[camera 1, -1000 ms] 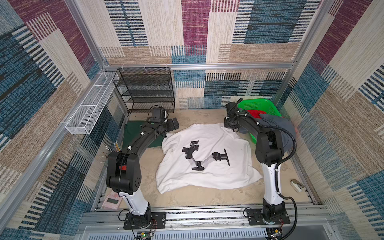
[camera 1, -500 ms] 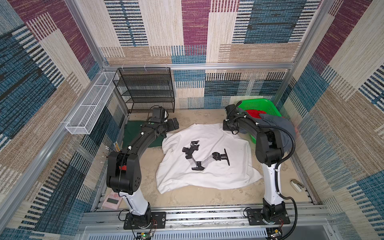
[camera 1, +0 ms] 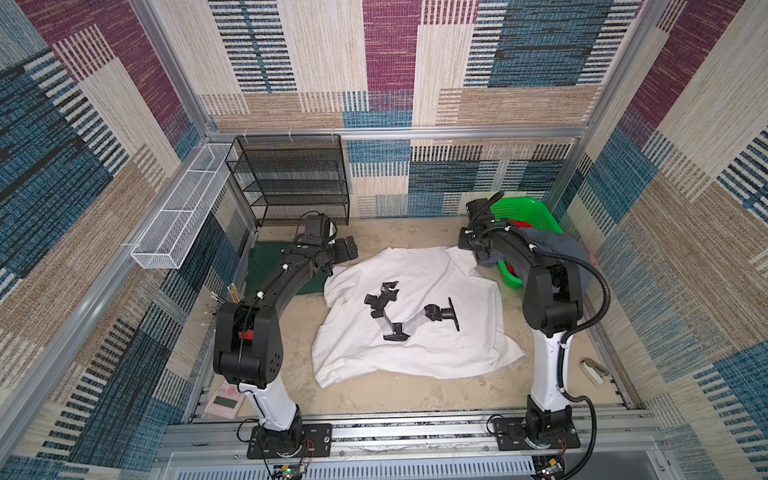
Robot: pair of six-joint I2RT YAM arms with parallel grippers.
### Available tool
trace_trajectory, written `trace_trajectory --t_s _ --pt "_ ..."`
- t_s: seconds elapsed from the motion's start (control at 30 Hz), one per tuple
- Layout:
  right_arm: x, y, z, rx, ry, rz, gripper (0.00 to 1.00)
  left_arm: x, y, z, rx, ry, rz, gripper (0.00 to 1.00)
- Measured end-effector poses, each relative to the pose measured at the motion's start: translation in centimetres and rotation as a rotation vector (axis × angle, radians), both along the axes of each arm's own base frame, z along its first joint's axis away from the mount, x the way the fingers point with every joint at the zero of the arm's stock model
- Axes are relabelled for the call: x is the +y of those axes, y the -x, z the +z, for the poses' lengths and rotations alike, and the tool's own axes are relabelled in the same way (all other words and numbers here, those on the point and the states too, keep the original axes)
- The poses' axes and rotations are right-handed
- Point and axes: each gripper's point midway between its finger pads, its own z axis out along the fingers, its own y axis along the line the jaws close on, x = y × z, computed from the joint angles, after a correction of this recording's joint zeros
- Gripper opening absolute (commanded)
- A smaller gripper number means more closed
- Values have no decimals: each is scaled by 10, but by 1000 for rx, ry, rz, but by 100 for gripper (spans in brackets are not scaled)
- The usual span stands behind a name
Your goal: Fold and stack the t-shirts
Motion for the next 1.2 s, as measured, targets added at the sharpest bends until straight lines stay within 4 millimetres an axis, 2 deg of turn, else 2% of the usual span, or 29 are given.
trace_trajectory --t_s 0.17,0.27,0.5,0.67,0.93,1.07,1.2 --pt "-26 -11 23 -51 29 -54 0 3 -6 -12 20 -28 9 98" --pt "-41 -16 35 -77 44 -85 0 2 -13 -12 15 -36 3 98" --pt "-62 -25 49 -104 83 -129 0 2 -37 -21 27 -84 -9 98" --pt "-64 -28 44 -85 106 -126 0 -1 -49 -32 45 -96 -18 99" --pt "-62 -26 41 -75 88 -114 0 -3 -60 -67 123 -124 -38 99" --pt "-59 -24 53 -93 64 -101 0 -2 -54 -91 191 -134 -45 100" --pt "-53 -23 64 -112 33 -80 0 -5 -49 -99 215 -132 -54 98"
